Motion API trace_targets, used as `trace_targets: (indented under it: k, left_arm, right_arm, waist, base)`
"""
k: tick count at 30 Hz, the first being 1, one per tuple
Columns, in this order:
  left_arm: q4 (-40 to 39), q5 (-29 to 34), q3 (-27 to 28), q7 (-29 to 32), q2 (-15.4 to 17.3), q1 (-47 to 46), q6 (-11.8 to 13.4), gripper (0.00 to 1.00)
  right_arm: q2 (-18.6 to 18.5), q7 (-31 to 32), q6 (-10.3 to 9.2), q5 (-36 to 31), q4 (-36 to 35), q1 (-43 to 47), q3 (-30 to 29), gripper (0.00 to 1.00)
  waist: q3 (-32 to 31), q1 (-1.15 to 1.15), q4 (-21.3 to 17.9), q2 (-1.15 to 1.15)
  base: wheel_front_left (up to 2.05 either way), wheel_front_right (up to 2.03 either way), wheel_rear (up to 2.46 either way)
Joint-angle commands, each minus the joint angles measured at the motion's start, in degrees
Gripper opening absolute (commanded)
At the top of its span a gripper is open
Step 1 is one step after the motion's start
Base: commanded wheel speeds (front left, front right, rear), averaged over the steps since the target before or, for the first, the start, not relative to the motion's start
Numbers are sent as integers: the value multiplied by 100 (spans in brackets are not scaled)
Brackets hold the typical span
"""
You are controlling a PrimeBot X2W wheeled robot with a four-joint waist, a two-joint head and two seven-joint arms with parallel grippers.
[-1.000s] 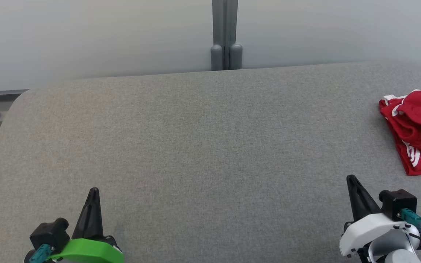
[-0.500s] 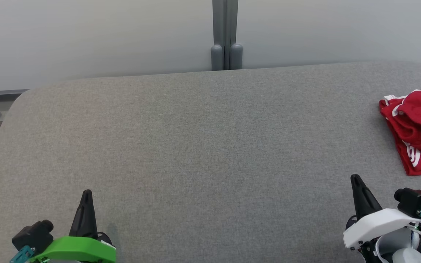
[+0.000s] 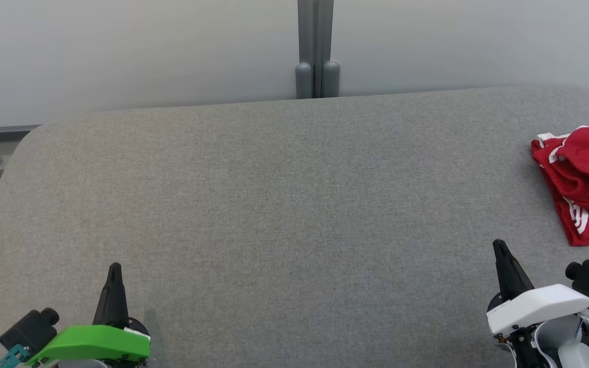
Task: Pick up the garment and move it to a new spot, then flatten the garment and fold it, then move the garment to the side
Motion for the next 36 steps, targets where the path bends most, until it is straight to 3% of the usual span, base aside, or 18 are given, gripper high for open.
trace_targets:
  k: [1, 36]
  left_arm:
    - [-88, -184, 41, 45, 27, -199, -5, 0]
    - [-144, -2345, 262, 677, -2, -371, -11, 0]
  right_arm:
    - [-10, 35, -3, 234, -51, -164, -36, 0]
    - [62, 380, -5, 2798, 97, -368, -179, 0]
  waist:
    - [0, 0, 1, 0]
    - [-4, 0, 13, 0]
  base:
    - [0, 0, 0]
    - [0, 0, 0]
